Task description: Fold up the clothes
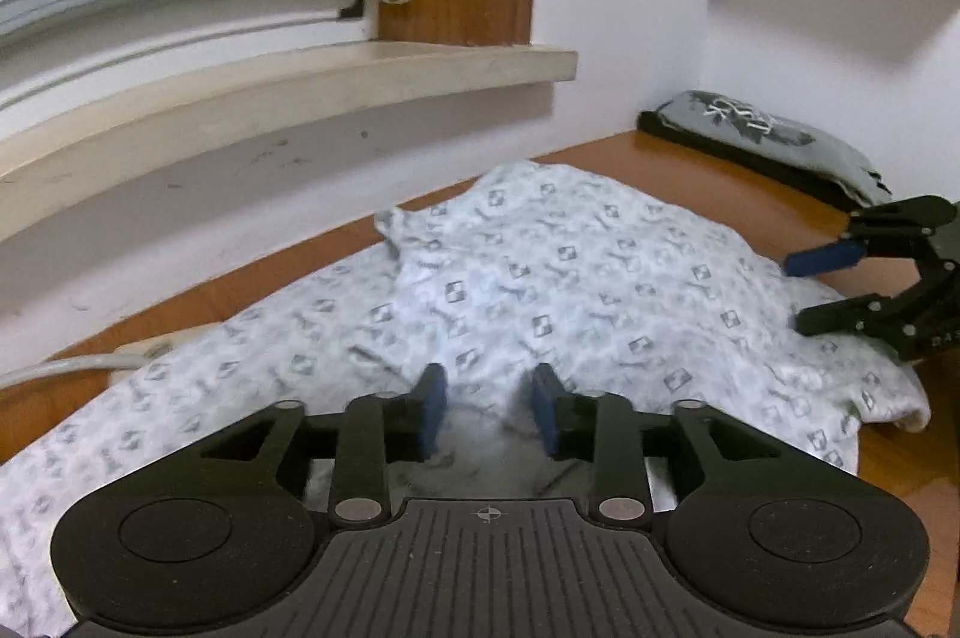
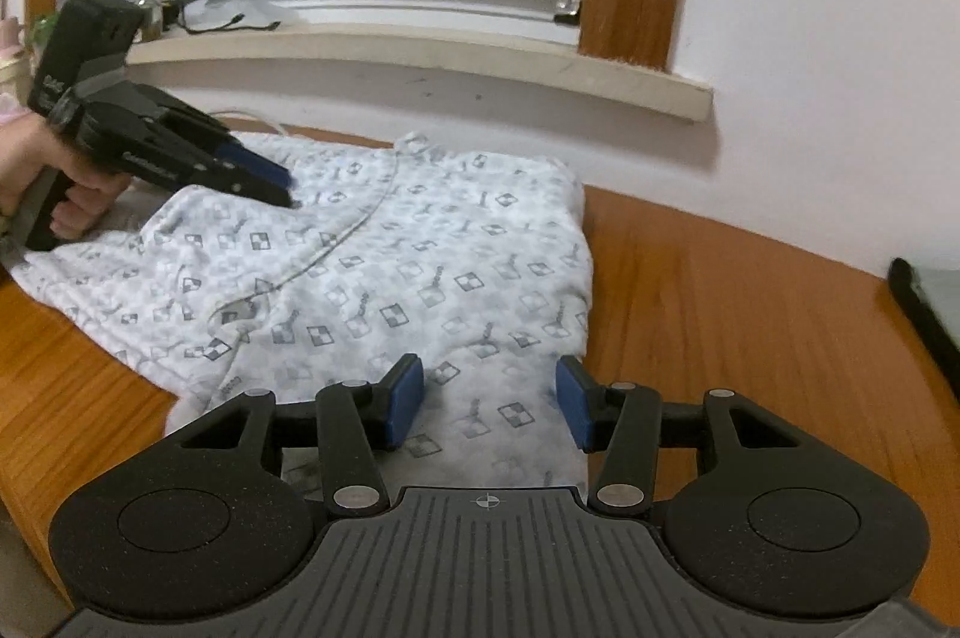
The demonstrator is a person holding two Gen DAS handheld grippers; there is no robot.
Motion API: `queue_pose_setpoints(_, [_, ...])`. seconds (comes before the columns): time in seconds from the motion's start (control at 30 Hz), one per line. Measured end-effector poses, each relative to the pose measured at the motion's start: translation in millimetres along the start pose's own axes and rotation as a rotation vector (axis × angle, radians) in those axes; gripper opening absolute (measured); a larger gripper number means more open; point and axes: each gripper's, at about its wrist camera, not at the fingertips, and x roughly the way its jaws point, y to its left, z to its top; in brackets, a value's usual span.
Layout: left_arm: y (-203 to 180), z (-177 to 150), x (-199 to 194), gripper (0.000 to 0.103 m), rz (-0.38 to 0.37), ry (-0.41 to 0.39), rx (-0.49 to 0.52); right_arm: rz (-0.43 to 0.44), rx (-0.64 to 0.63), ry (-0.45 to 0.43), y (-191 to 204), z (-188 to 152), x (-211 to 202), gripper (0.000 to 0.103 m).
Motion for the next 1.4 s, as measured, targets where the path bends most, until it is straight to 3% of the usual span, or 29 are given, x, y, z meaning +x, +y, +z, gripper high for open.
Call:
queue_pose_setpoints(0.1, [-9,1,-12,0.055,0.032,-0.021,0.025,-0.006,0.011,-0.011,6,-2,-12,0.049])
queue_pose_setpoints(0.17, [-20,3,-23,0.071,0.021,-0.043,0.048,-0.008,0.002,-0.019,12,-2,-18,0.049])
queue_pose_setpoints(0.2, [-27,5,-28,0.074,0.017,-0.055,0.067,-0.009,-0.003,-0.023,14,-2,-21,0.049])
queue_pose_setpoints(0.33, [-61,11,-45,0.079,0.005,-0.082,0.158,0.009,0.014,-0.047,19,-1,-34,0.048])
queue_pose_setpoints(0.43, [-86,12,-47,0.079,-0.011,-0.076,0.228,0.036,0.028,-0.056,21,0,-40,0.022])
queue_pose_setpoints(0.47, [-93,11,-45,0.078,-0.017,-0.069,0.253,0.045,0.031,-0.057,21,0,-41,0.022])
queue_pose_setpoints(0.73, [-125,-1,-27,0.048,-0.107,0.016,0.379,0.073,0.046,-0.07,23,-2,-48,0.023])
queue_pose_setpoints(0.77, [-126,-1,-24,0.036,-0.108,0.027,0.392,0.074,0.043,-0.068,24,-3,-49,0.023])
queue_pose_setpoints(0.83, [-129,-2,-18,0.027,-0.111,0.05,0.418,0.075,0.037,-0.066,25,-4,-50,0.023])
queue_pose_setpoints(1.07, [-147,-1,-5,0.029,-0.107,0.078,0.53,0.074,0.029,-0.059,25,-7,-57,0.023])
queue_pose_setpoints(1.2, [-148,1,0,0.027,-0.123,0.069,0.528,0.075,0.027,-0.05,24,-10,-61,0.023])
queue_pose_setpoints(1.27, [-145,5,-1,0.011,-0.15,0.065,0.487,0.079,0.032,-0.049,22,-11,-62,0.023])
queue_pose_setpoints(1.33, [-139,11,-6,0.008,-0.156,0.026,0.429,0.094,0.04,-0.046,22,-12,-63,0.023])
queue_pose_setpoints(1.4, [-132,19,-12,0.008,-0.153,-0.015,0.376,0.128,0.045,-0.034,22,-13,-63,0.016])
